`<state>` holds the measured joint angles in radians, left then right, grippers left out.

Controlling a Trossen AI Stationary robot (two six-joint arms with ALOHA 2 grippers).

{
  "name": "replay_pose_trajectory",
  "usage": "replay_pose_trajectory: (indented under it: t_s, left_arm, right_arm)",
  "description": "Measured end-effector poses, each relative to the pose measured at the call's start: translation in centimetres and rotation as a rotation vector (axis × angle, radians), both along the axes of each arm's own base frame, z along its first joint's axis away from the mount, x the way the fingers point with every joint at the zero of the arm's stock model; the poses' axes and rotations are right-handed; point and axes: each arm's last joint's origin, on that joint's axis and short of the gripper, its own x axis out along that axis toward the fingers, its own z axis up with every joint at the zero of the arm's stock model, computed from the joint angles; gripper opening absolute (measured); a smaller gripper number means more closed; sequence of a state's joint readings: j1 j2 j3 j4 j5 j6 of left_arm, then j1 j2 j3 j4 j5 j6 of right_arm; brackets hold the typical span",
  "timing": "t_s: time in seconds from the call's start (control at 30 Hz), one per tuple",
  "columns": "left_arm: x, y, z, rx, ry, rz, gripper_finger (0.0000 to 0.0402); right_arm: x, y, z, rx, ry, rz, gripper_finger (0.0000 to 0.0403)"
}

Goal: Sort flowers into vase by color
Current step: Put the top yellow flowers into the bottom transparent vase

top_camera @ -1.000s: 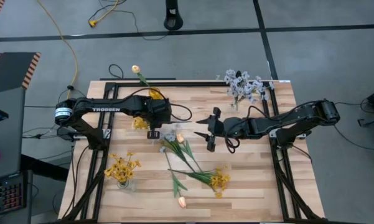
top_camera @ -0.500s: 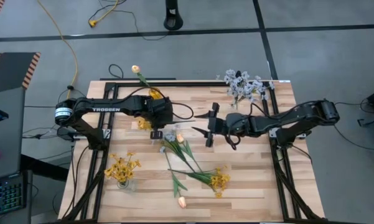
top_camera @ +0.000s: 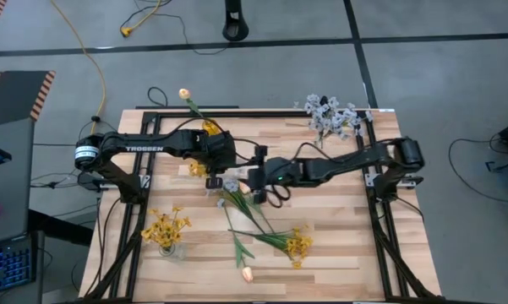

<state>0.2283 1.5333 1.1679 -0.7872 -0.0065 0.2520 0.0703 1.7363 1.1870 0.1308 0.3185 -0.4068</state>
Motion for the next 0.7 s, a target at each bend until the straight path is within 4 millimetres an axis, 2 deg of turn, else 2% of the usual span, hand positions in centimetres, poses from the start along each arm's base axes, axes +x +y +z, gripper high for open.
replay_pose_trajectory:
  t_s: [0.2,0.33,0.53,0.7]
  left_arm:
    - [0.0,0.0,0.0,-0.002,0.006,0.001,0.0020]
    - [0.0,0.0,0.0,-0.001,0.005,0.001,0.0020]
    - [0.0,0.0,0.0,-0.001,0.006,0.001,0.0020]
    - [-0.1,0.0,0.0,-0.001,0.006,0.001,0.0020]
  right_arm:
    - [2.8,0.1,-0.9,-0.149,0.127,-0.065,0.0240]
    - [3.9,0.4,-1.8,-0.283,0.235,-0.113,0.0240]
    - [4.6,0.6,-2.5,-0.372,0.319,-0.186,0.0232]
    - [4.5,0.8,-2.5,-0.373,0.327,-0.185,0.0191]
